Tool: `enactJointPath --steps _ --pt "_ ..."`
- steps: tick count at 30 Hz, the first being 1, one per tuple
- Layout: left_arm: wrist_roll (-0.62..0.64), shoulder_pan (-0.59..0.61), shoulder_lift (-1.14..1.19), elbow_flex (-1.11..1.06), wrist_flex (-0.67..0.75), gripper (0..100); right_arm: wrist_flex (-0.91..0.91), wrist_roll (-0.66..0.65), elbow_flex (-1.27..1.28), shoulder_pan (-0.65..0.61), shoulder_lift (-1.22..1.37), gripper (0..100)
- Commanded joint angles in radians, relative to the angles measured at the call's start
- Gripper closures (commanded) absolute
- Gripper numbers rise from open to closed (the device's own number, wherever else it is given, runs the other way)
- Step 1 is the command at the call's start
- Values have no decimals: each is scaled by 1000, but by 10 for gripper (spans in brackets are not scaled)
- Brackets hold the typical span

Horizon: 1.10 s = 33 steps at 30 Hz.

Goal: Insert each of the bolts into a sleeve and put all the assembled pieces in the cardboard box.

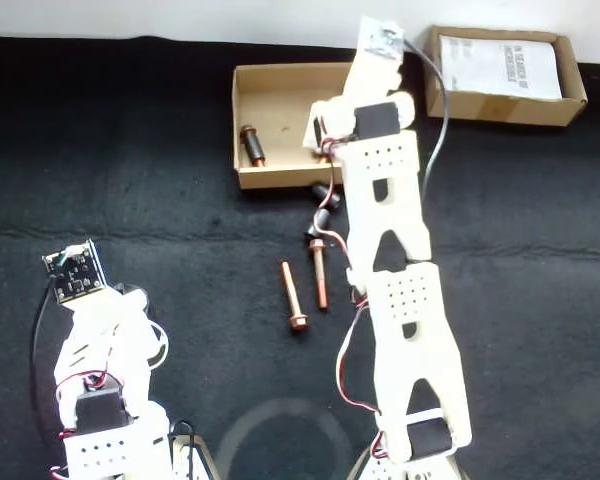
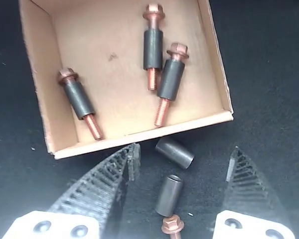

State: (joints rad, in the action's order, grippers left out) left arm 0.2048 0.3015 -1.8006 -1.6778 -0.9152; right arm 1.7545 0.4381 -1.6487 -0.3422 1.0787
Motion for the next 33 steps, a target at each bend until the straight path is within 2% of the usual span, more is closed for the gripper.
enactJointPath --steps 1,7,11,19,22,25,33 --pt "-6 12 -8 -18 0 987 12 8 -127 -38 42 735" --pt "-6 12 -8 -18 -2 987 13 6 -127 -90 87 736" --pt "-6 12 -8 -18 -2 986 13 -104 -127 -99 68 736" --pt "-6 12 -8 -18 -2 986 13 -115 -125 -101 21 736" --pt "-8 12 -8 -18 -2 986 13 -178 -101 -105 -22 736" --pt "-8 12 -8 -18 -2 986 13 -199 28 -107 -116 736" --pt "-8 12 -8 -18 -3 986 7 -221 587 -102 -424 736"
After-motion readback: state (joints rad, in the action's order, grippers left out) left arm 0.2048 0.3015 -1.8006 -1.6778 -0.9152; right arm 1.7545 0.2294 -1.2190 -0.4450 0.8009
